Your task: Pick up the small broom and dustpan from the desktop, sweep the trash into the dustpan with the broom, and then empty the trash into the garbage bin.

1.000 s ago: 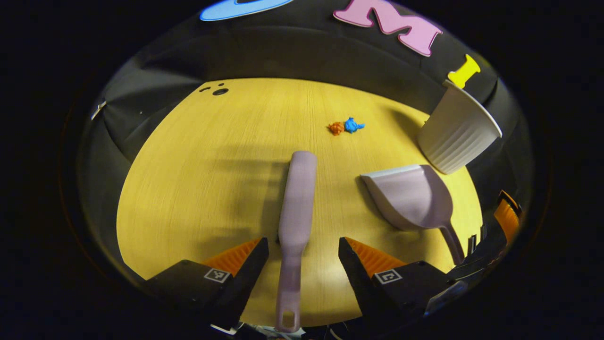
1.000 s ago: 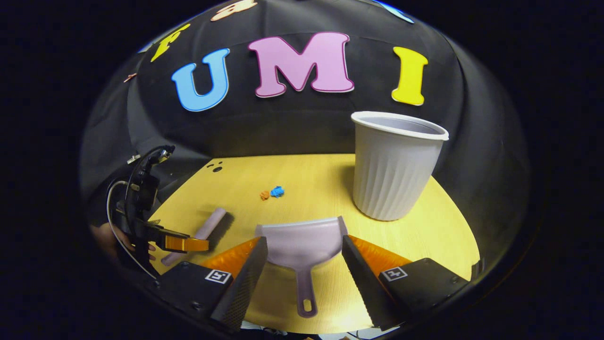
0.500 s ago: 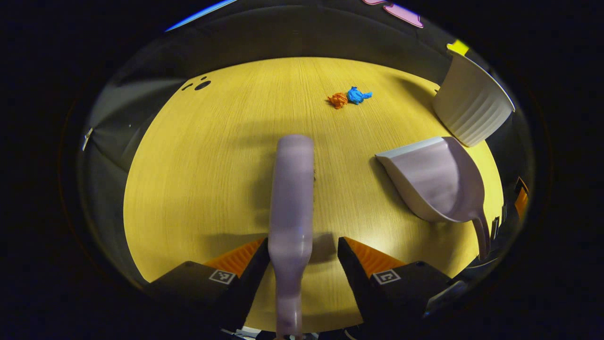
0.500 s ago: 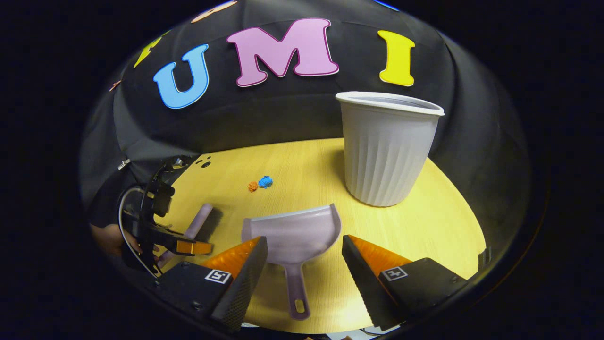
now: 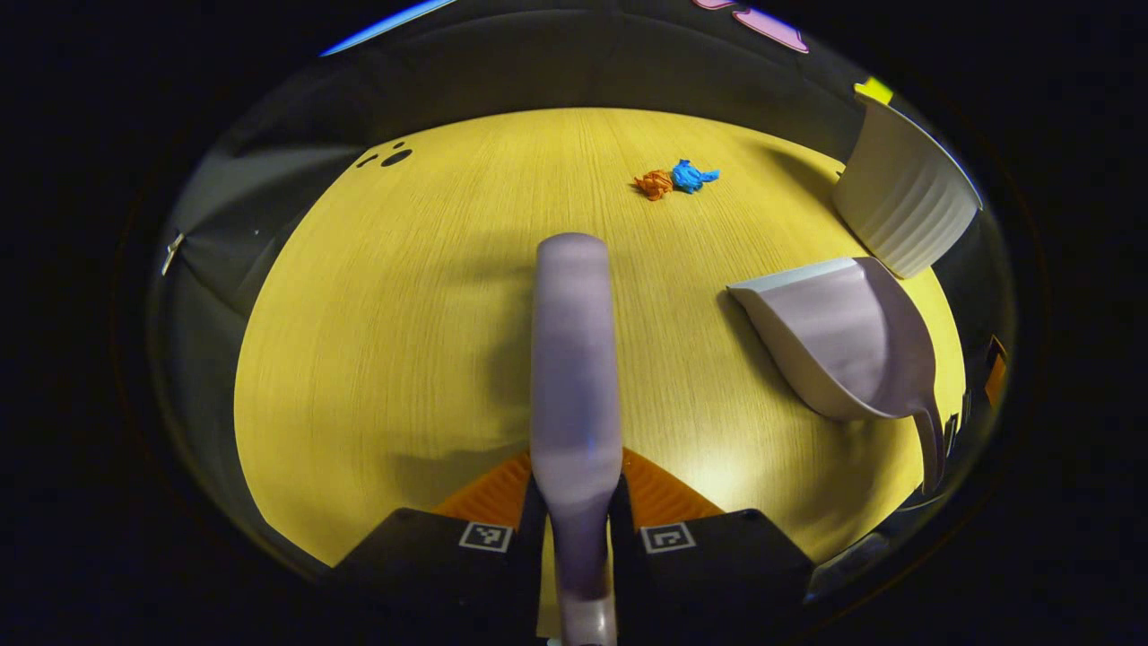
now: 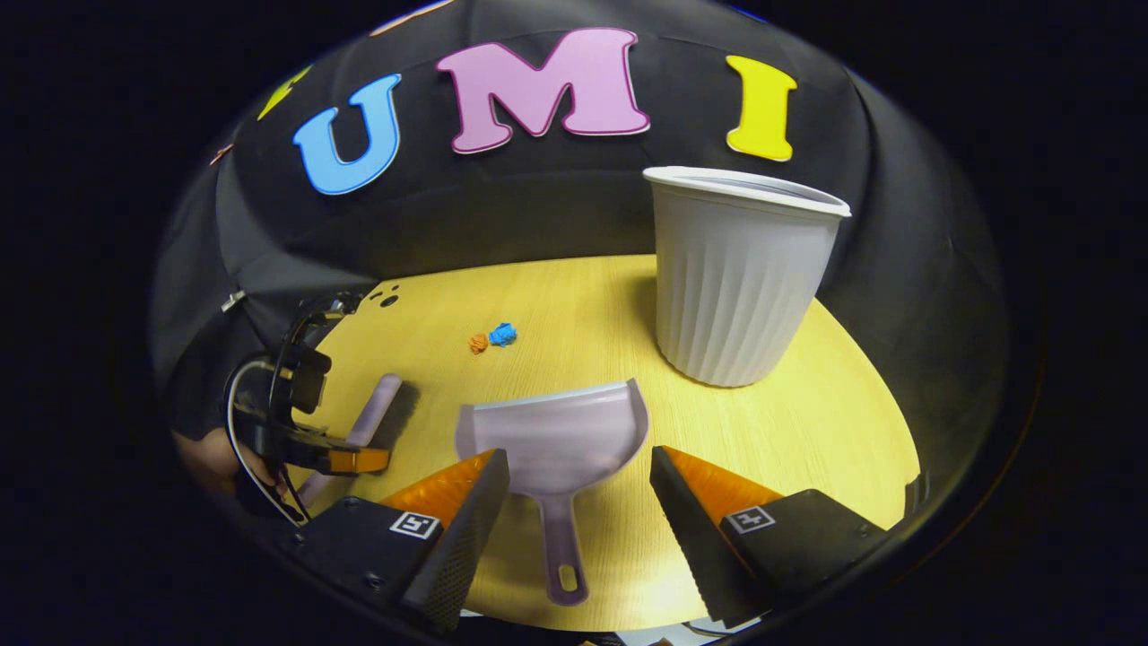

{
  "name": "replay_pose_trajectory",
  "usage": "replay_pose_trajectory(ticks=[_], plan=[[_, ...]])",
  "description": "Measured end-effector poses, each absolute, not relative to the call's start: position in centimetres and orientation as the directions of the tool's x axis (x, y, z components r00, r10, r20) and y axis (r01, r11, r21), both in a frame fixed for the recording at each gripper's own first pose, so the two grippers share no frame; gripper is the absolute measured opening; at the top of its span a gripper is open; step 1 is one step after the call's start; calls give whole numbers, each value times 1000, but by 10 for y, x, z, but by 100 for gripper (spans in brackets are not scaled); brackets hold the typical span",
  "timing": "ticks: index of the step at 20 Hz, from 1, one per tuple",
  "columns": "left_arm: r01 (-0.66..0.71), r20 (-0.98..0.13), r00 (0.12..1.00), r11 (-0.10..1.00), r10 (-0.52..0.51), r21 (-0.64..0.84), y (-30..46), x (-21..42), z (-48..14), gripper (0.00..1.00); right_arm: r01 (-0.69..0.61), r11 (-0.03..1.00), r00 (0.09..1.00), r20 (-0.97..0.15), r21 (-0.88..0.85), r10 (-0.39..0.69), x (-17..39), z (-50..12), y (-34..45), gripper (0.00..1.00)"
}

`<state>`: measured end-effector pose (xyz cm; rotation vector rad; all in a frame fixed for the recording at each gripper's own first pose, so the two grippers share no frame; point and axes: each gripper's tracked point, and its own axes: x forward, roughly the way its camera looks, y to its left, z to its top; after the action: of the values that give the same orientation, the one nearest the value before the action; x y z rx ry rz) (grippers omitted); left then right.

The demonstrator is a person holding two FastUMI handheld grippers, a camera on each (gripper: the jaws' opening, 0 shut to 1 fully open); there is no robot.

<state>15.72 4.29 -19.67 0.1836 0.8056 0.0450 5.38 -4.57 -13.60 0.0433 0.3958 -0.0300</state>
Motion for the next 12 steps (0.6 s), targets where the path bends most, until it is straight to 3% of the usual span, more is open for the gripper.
replay_pose_trajectory(ticks=[5,12], plan=[[74,-666,746,990,25,119,44,152,-193,27,-6,1000,916,-401,9,9,42,-138,-32,99],[72,-568,823,995,-21,67,49,104,-156,26,-36,999,894,-448,2,32,34,-145,-19,99]])
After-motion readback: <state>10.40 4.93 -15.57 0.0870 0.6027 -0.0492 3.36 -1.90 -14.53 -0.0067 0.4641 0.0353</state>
